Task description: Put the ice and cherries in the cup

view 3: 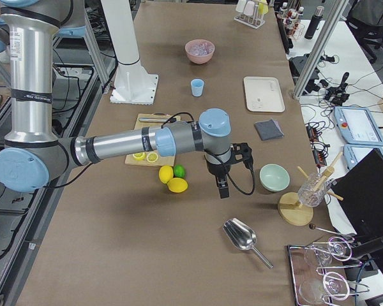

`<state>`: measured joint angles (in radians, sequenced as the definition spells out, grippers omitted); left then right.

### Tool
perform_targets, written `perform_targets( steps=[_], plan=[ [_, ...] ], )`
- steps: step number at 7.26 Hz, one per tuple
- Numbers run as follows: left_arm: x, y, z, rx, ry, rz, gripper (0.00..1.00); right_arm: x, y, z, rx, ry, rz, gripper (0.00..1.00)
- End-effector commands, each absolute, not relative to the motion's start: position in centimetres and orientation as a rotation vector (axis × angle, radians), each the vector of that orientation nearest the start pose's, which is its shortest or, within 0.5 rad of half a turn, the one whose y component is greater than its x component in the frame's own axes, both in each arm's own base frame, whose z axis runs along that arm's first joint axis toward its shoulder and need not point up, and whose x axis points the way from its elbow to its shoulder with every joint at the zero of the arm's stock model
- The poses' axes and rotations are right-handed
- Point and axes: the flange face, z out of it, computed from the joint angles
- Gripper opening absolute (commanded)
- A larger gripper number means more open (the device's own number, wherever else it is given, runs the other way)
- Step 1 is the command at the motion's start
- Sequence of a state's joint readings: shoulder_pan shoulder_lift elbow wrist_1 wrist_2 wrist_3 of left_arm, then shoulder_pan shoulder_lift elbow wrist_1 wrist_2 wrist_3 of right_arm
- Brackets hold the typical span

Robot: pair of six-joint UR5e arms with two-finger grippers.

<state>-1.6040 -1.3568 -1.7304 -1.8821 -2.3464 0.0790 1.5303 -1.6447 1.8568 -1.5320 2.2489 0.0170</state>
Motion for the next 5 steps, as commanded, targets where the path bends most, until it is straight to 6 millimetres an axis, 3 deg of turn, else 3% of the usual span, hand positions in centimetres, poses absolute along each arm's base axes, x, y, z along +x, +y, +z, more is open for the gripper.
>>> perform_targets(
  steps=[1,2,3,5],
  plan=[
    [-7.8,-41.8,61.8,0.436,0.748,0.162,0.99,5.1,-47.3,54.7,0.245,-0.71,-0.115,1.0],
    [-7.9,-42.2,60.0,0.487,0.764,0.099,0.99,5.2,-47.3,54.2,0.301,-0.701,-0.136,1.0],
    [-6.2,-43.1,58.3,0.569,0.779,0.144,0.99,5.2,-47.3,54.2,0.321,-0.702,-0.135,1.0],
    [-4.6,-43.6,57.2,0.602,0.787,0.207,0.97,5.2,-47.6,53.5,0.339,-0.705,-0.135,1.0]
  ],
)
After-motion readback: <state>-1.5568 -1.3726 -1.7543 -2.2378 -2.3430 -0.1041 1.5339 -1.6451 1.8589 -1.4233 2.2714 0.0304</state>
